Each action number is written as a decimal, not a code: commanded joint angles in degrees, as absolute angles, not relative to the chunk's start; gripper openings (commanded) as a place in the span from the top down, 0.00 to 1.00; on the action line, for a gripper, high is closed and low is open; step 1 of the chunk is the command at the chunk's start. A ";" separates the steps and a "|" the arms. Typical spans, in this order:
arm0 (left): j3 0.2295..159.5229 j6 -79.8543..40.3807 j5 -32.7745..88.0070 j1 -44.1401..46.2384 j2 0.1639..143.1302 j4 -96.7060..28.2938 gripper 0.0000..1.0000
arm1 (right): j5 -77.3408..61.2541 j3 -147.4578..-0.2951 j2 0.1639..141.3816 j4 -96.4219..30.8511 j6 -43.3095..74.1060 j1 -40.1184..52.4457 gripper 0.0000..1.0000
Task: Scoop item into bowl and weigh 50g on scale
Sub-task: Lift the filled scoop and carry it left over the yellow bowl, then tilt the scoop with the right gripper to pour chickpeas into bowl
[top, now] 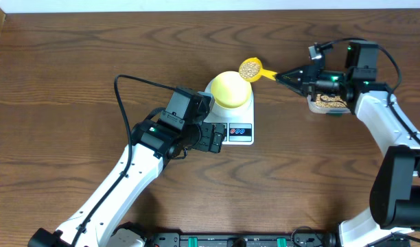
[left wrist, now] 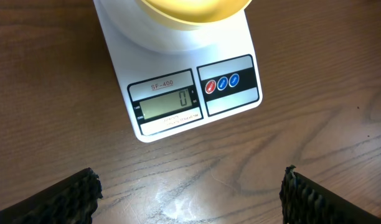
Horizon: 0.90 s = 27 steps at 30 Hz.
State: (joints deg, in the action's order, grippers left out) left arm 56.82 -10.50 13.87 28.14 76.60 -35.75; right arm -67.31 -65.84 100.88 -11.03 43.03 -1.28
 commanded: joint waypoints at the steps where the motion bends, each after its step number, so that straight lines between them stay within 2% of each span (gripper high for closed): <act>1: 56.36 -10.20 14.52 28.10 75.88 -35.70 0.06 | -65.63 -65.91 101.36 -9.43 42.74 0.89 0.99; 14: 56.36 -10.20 14.52 28.10 75.88 -35.70 0.06 | -59.55 -66.81 100.55 -8.82 38.70 5.80 0.99; 21: 56.36 -10.20 14.52 28.10 75.88 -35.70 0.06 | -52.71 -66.85 96.62 -14.24 35.35 6.28 0.99; 27: 56.36 -10.20 14.52 28.10 75.88 -35.70 0.06 | -52.12 -66.85 93.78 -15.20 32.47 6.92 0.98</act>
State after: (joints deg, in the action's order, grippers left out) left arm 56.82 -10.50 13.85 28.14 76.60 -35.75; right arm -52.86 -65.87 96.51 -15.18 35.86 5.96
